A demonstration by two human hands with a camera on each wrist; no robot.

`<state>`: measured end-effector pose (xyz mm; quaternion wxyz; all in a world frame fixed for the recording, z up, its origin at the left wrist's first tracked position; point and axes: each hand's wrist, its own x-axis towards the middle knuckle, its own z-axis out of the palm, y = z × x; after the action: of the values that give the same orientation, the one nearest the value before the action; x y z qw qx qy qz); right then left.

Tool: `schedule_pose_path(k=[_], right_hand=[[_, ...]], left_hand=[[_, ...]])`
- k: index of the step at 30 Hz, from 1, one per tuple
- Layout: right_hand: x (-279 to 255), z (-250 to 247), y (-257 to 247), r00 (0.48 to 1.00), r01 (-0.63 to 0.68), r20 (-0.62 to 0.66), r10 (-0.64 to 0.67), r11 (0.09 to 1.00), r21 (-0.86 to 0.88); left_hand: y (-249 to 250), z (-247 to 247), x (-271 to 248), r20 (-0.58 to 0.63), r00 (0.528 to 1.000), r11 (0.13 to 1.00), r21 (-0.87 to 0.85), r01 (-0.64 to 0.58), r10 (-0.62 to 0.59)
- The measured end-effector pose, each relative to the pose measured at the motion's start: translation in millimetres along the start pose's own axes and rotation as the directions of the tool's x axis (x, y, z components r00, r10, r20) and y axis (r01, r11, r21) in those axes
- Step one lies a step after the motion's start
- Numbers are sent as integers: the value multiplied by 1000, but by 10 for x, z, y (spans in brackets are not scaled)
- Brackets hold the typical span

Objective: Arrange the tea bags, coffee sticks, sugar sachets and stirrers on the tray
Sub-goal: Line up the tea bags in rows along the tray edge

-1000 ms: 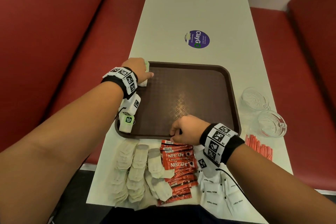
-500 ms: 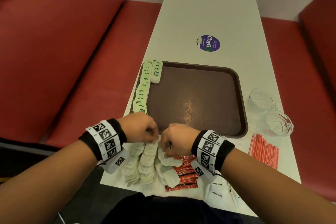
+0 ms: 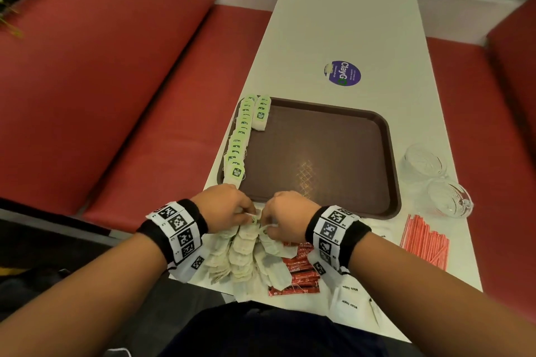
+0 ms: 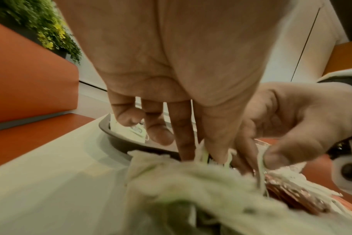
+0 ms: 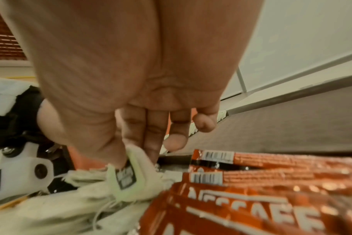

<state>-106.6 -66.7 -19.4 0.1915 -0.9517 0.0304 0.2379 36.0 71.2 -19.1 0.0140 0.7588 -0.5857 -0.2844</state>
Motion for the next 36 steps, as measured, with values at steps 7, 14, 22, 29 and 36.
schedule_pose_path(k=[7,14,22,29,36], right_hand=[[-87,-171,114,958,7,-274,87,946,324],[-104,-349,181,907,56,-392,156,876,479],[-5,-378,317,888,62,-436,146,902,427],[-27,-475,442,868,4,-421,265,843,538],[-78,-535,512,872,-28,-355,337,759,651]], left_hand=[[-5,-278,-17,-220,976,987,-158,-36,1],[48,-510,64,-351,936,977,-195,-86,12],[121,-670,209,-447,888,962,-178,-206,108],[-17,-835,548,-449,893,965,-248,-80,-42],[-459,-1062,1273,-271,921,959,-120,257,-280]])
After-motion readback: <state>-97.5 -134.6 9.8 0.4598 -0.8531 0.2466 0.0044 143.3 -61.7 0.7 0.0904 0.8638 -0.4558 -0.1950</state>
